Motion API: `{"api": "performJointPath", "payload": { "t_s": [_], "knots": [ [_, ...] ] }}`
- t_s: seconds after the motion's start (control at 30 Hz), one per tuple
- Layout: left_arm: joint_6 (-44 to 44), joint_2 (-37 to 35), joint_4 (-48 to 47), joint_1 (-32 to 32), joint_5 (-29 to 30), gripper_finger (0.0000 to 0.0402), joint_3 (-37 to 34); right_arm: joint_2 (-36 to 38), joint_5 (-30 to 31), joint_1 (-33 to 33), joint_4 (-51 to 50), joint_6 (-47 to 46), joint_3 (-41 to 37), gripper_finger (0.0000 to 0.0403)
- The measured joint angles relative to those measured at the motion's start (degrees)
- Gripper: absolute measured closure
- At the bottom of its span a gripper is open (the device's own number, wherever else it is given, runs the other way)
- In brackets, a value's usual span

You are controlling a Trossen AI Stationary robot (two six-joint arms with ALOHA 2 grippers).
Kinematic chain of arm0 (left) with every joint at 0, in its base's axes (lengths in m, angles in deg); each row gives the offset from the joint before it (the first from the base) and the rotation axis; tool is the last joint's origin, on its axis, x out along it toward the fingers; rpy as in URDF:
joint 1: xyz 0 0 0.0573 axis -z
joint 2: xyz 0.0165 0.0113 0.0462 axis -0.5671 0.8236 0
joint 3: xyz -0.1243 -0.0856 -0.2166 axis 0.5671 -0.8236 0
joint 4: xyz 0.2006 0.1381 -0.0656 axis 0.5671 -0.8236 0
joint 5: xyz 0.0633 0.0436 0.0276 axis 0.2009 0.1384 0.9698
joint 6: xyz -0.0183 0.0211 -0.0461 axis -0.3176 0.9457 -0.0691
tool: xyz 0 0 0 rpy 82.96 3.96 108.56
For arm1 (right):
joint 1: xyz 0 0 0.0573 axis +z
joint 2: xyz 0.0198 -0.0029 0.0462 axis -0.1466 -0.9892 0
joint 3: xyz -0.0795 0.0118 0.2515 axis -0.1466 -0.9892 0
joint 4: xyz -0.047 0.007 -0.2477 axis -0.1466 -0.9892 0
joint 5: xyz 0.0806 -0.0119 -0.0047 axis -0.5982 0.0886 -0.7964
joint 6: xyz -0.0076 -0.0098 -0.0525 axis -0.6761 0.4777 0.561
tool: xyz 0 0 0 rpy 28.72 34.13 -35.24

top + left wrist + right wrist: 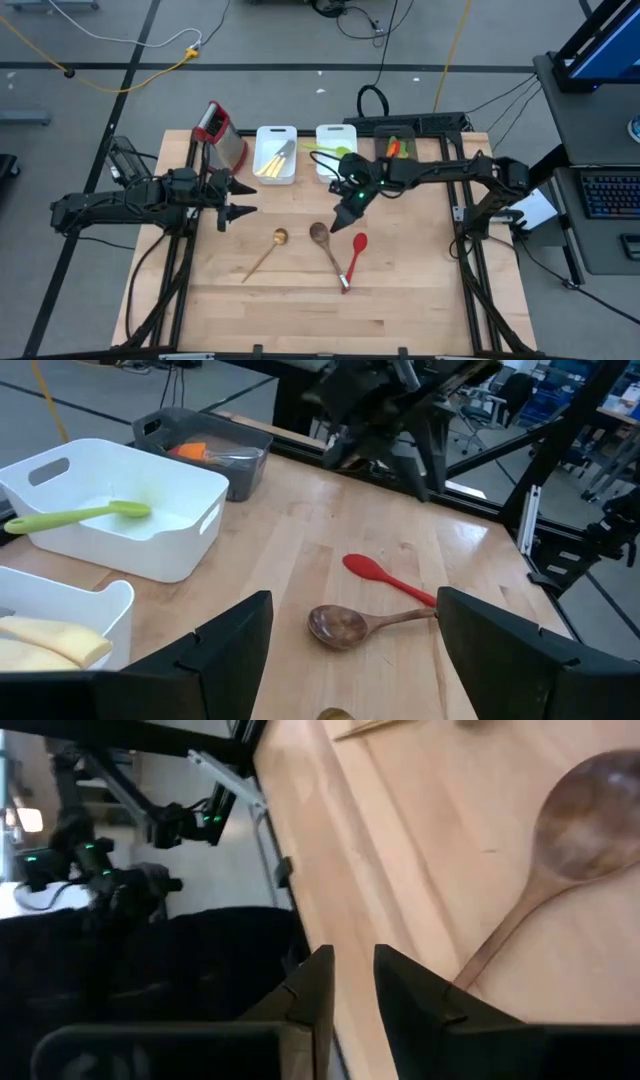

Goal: Pick & Place Kitchen Items
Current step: Put the brown serving spoon into the right white bin

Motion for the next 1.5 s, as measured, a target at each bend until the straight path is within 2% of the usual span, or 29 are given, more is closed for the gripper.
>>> {"api": "performJointPath", "payload": {
  "t_s": [0.07, 0.53, 0.67, 0.87, 1.1, 1.3, 1.5],
  "knots": [
    [0.0, 0.0, 0.0, 0.0, 0.0, 0.0117, 0.0, 0.0, 1.7, 0.3, -0.1, 1.8, 0.0, 0.0331],
    [-1.5, 0.0, 0.0, 0.0, 0.0, 0.0117, 0.0, 0.0, 1.6, 0.4, 0.0, 15.2, 0.0, 0.034],
    [-1.5, 0.0, 0.0, 0.0, 0.0, 0.0117, 0.0, 0.0, 3.3, 0.4, 0.0, 15.1, 0.0, 0.0339],
    [-1.7, 0.0, 0.0, 0.0, 0.0, 0.0117, 0.0, 0.0, 10.5, 0.4, 1.3, 15.4, 0.0, 0.0339],
    [-1.9, 0.0, 0.0, 0.0, 0.0, 0.0117, 0.0, 0.0, 11.5, 0.4, 4.5, 14.8, 0.0, 0.0339],
    [-1.9, 0.0, 0.0, 0.0, 0.0, 0.0117, 0.0, 0.0, 16.5, 0.4, 6.5, 8.1, 0.0, 0.0339],
    [-1.8, 0.0, 0.0, 0.0, 0.0, 0.0117, 0.0, 0.0, 16.5, 1.0, 6.4, 4.1, 0.0, 0.0323]
  ]
}}
